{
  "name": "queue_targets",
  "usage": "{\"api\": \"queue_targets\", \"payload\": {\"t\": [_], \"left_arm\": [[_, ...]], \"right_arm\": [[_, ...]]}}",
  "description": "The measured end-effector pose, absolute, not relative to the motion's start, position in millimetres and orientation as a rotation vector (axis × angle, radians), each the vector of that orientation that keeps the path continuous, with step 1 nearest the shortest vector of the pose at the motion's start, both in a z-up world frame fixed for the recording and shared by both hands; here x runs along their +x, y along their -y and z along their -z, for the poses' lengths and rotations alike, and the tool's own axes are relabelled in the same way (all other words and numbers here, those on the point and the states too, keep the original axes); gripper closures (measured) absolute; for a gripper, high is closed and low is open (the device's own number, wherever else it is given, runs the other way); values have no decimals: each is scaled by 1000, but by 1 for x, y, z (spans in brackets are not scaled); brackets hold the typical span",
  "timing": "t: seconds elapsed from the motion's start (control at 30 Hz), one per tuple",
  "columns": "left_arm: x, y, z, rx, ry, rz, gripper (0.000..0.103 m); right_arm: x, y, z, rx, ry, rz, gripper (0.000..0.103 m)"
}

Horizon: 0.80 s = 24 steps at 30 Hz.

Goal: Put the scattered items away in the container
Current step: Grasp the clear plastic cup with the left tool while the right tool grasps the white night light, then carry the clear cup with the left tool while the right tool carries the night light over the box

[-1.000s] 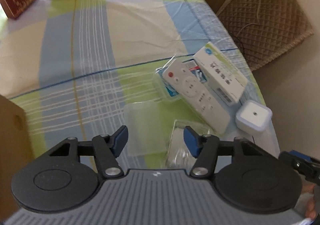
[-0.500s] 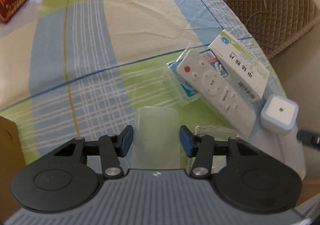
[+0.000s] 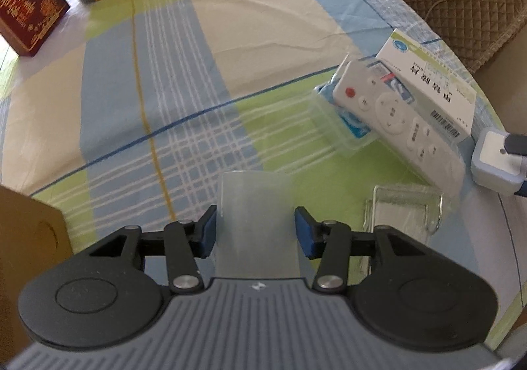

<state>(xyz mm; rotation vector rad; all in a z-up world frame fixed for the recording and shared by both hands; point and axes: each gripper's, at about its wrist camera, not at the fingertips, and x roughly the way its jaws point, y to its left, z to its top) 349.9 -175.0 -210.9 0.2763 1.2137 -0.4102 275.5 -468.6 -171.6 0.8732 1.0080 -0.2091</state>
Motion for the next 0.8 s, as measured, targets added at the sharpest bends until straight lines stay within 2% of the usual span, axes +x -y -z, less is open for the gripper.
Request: {"api": "queue_targets", "payload": {"t": [0.13, 0.17, 0.2, 0.23, 0.27, 0.3, 0.37, 0.57, 0.8], "left_arm": [[343, 169, 204, 262, -1213, 419, 60], [341, 168, 200, 249, -1208, 422, 60], [340, 167, 195, 235, -1201, 426, 60], [339, 166, 190, 222, -1192, 431, 60], [337, 165, 184, 211, -1183, 437, 60], [336, 164, 178, 199, -1173, 443, 60], [333, 160, 165, 176, -1152, 455, 60], [324, 136, 124, 100, -1085, 481, 60], [308, 79, 76, 22, -1015, 462, 60]], "right_arm": [[285, 463, 172, 829, -995, 201, 9], [287, 459, 171, 794, -1001, 194, 19], [290, 454, 171, 751, -1010, 185, 40], [292, 450, 170, 708, -1019, 175, 45], [293, 446, 169, 675, -1026, 167, 45], [294, 442, 169, 650, -1037, 159, 53], [293, 437, 169, 646, -1049, 136, 61], [281, 431, 164, 641, -1046, 113, 62], [263, 408, 125, 635, -984, 30, 62]]}}
